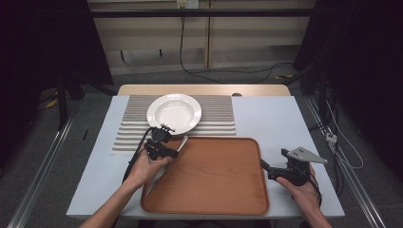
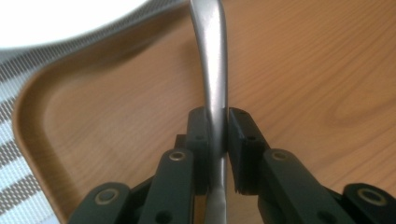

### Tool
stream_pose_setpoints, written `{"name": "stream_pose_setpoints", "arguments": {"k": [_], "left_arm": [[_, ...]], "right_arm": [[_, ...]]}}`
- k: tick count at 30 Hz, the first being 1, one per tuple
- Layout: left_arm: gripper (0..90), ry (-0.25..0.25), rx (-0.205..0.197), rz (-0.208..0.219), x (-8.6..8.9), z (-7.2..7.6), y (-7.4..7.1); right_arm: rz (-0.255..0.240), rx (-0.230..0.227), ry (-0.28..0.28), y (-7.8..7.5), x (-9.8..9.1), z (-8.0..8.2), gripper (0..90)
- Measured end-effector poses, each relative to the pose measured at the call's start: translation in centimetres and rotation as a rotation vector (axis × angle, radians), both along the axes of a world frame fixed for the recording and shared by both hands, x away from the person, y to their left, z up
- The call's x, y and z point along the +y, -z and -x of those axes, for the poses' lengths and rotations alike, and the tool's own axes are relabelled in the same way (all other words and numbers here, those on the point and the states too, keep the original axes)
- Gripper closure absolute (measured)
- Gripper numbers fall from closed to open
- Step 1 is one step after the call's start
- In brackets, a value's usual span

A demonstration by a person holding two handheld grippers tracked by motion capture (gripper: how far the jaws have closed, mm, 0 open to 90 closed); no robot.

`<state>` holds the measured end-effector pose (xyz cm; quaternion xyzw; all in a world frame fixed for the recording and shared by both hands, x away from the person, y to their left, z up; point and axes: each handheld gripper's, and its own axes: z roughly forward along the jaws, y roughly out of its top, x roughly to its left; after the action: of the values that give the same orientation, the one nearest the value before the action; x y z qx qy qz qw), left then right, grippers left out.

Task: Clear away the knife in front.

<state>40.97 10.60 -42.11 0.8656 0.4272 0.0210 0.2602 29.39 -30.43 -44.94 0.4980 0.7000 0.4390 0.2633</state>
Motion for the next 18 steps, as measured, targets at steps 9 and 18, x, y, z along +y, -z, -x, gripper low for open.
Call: {"name": "stream_pose_setpoints", "arguments": {"k": [9, 18], "left_arm": [[79.6, -0.022, 0.019, -0.024, 0.4, 0.5, 1.0], [79.1, -0.022, -0.016, -0.016, 0.6, 1.0, 1.2]], "right_arm": [[0.001, 0.002, -0.006, 0.0, 0.1, 0.0, 7.5], [0.003, 0.001, -0.007, 0.0, 0.1, 0.0, 7.6]]}}
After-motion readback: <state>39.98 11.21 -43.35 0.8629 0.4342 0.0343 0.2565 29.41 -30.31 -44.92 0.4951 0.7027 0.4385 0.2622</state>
